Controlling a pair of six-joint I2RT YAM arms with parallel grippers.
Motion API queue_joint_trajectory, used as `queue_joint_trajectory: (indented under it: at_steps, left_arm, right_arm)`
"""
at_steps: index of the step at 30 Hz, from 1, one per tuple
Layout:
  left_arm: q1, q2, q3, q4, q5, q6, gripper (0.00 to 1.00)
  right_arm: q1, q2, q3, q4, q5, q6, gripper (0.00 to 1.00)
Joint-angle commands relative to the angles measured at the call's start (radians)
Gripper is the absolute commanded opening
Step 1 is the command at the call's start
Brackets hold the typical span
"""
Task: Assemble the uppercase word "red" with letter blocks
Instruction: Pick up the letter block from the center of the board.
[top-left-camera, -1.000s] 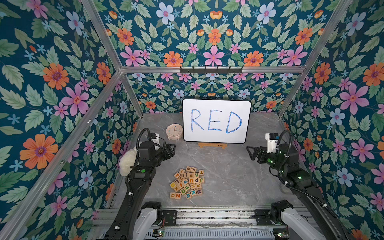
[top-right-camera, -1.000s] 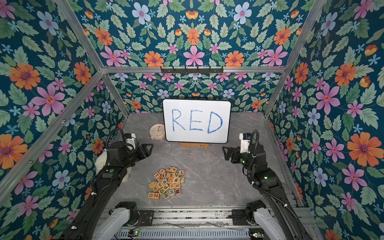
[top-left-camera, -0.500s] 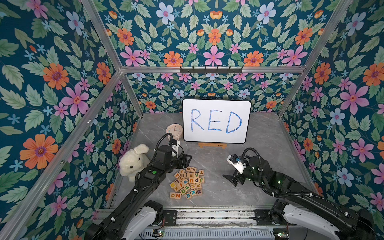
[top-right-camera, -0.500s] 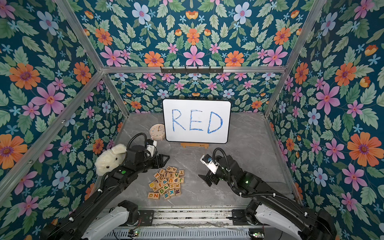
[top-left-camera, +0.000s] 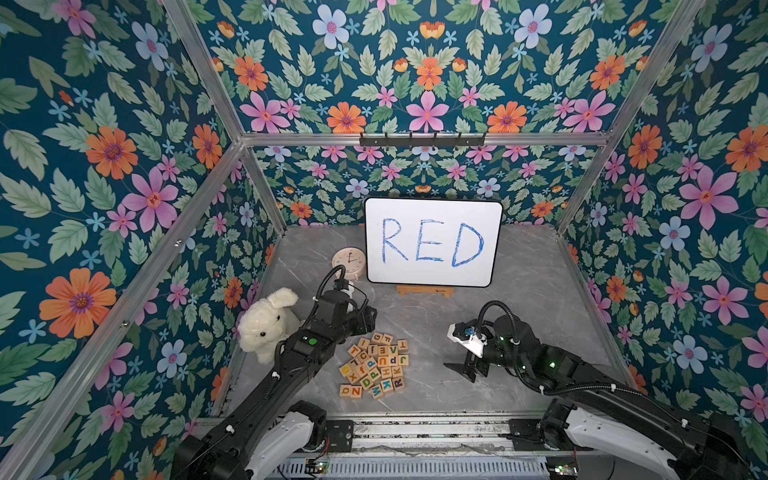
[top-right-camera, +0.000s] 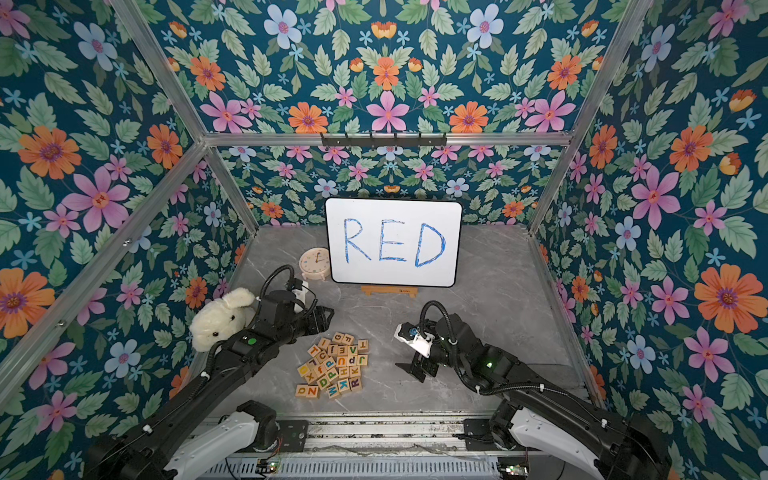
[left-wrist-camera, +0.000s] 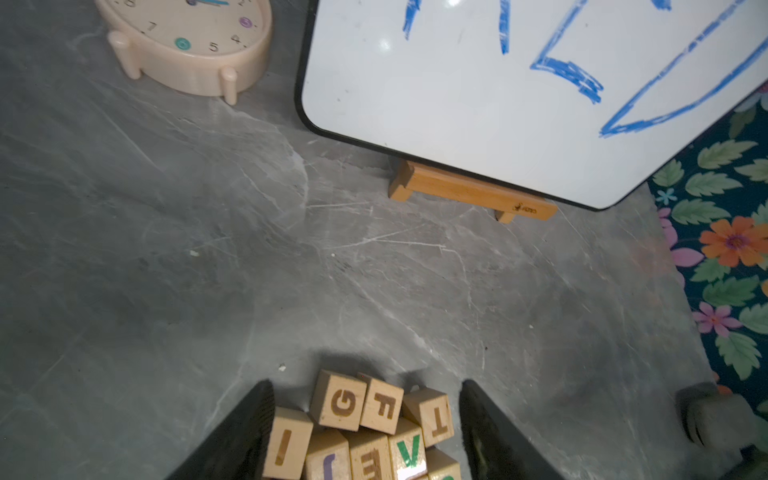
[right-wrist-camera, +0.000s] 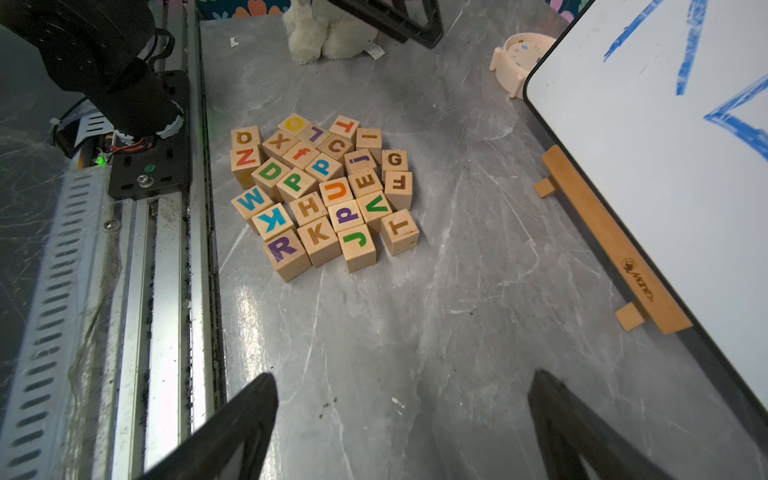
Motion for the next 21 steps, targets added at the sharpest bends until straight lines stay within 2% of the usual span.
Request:
queue_joint_trajectory:
  at_steps: [1,5,8,12,14,21]
  left_arm:
    - [0.0,0.0,0.004,-0.026,-0.068,-0.061,0.73]
    - [0.0,0.005,0.002,-0.055,-0.093,-0.089,0.73]
    - [0.001,0.003,0.009,-0.094,-0.154,-0.127,0.74]
    - [0.001,-0.01,0.006,-0.129,-0.213,-0.177,0.73]
    - [0.001,-0.021,0.006,-0.142,-0.215,-0.186,0.74]
    - [0.001,-0.086,-0.036,-0.145,-0.237,-0.21,0.74]
  right_arm:
    - [0.02,0.045,0.003,0.044,-0.073,-0.034,0.95]
    - [0.089,0.133,0.002,0.102,-0.068,-0.085,0.89]
    - [0.125,0.226,0.027,0.107,-0.097,-0.108,0.78]
    - [0.175,0.349,0.046,0.16,-0.111,-0.128,0.7]
    - [0.189,0.41,0.064,0.178,-0.103,-0.118,0.6]
    - [0.214,0.554,0.078,0.332,-0.111,-0.07,0.59]
